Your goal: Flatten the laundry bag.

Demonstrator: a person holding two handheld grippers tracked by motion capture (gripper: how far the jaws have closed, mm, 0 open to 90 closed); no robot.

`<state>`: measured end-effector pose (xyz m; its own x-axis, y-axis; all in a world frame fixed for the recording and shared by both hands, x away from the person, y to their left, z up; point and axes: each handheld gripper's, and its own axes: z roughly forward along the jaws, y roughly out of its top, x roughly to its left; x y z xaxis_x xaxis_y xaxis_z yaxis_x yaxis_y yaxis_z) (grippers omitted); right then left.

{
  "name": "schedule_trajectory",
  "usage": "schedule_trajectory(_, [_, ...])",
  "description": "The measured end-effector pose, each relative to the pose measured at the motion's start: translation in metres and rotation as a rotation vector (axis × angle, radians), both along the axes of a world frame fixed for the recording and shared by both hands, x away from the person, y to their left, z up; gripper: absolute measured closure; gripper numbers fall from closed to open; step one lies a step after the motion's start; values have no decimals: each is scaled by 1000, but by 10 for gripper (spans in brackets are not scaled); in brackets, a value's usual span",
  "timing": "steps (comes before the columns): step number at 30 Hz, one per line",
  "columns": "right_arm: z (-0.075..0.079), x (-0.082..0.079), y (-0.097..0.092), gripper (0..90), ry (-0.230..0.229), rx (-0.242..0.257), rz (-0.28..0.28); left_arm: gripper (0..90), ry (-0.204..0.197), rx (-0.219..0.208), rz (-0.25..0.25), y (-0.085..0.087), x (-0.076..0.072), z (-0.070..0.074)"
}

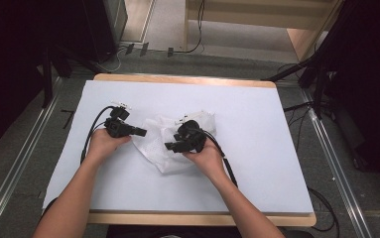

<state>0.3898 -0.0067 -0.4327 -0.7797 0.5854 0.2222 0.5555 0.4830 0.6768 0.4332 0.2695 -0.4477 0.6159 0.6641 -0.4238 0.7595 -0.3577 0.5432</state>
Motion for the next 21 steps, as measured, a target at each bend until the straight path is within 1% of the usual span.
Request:
schedule_trajectory(1, [-2, 2, 2, 488, -9, -8, 2, 900, 1, -1, -3, 0, -1, 0])
schedule_trajectory(3, [-6, 6, 6, 485, -8, -23, -4, 900, 6, -12, -5, 1, -4, 0])
schedule_trajectory(4, [-8, 8, 8, 479, -3, -30, -7, 900, 11, -22, -2, 1, -5, 1])
schedule_trajectory(5, [-12, 10, 11, 469, 0, -37, -12, 900, 11, -23, -3, 1, -5, 1])
schedule_trajectory(6, [-12, 10, 11, 469, 0, -37, -12, 900, 11, -23, -3, 1, -5, 1])
schedule_trajectory(7, [-18, 14, 16, 457, 16, -40, -18, 900, 14, -27, -3, 0, -6, 0])
schedule_trajectory(8, [-19, 15, 18, 456, 17, -48, -19, 900, 16, -28, -5, -1, -6, 0])
schedule_trajectory(12, [-25, 15, 29, 463, -7, -98, -24, 900, 19, -31, -1, -2, -7, 0])
schedule_trajectory(14, [-26, 15, 33, 490, -14, -101, -25, 900, 20, -32, -3, -2, -8, 0])
schedule_trajectory(16, [-27, 14, 37, 577, -43, -120, -33, 900, 22, -39, 5, -1, -10, 0])
schedule_trajectory(17, [-28, 14, 40, 632, -75, -138, -26, 900, 24, -33, 7, 0, -10, 0])
schedule_trajectory(19, [-28, 14, 43, 753, -116, -168, -15, 900, 21, -30, 23, 4, -13, 1])
schedule_trajectory(20, [-27, 15, 44, 840, -100, -167, -12, 900, 22, -32, 27, 6, -13, 2])
schedule_trajectory(21, [-26, 17, 43, 857, -90, -166, -11, 900, 17, -29, 38, 8, -14, 2])
